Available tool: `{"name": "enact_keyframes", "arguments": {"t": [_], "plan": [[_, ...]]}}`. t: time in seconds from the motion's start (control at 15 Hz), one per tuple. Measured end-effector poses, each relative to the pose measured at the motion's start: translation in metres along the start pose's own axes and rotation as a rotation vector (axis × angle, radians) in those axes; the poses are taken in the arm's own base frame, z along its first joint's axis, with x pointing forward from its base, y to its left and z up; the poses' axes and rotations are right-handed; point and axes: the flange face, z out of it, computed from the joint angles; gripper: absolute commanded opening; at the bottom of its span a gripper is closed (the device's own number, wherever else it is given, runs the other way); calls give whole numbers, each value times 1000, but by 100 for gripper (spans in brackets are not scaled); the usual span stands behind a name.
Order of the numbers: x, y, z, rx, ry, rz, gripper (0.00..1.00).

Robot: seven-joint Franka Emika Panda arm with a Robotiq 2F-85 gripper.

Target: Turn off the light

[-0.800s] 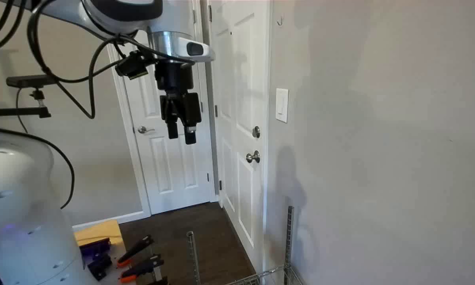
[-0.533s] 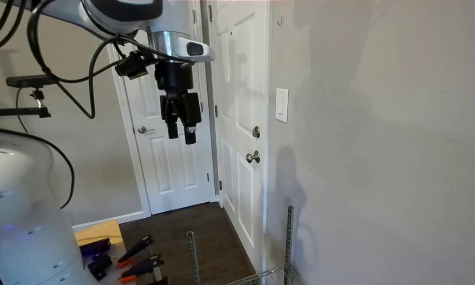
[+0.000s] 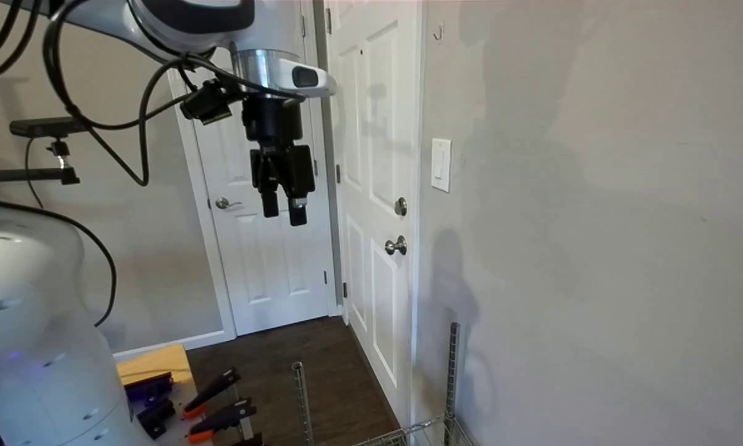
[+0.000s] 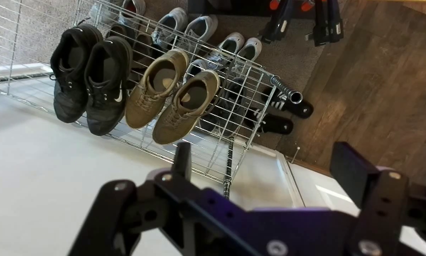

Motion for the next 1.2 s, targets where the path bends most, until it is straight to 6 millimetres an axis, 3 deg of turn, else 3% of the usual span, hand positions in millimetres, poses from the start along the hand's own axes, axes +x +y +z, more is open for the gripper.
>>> {"name": "enact_keyframes", "arguments": {"t": [0.27,0.87,1.2], "plan": [[24,-11,7,0,-20,-66,100],[160,-61,47,28,-66,-200,100],[204,-75,55,69,38,-164,100]]}}
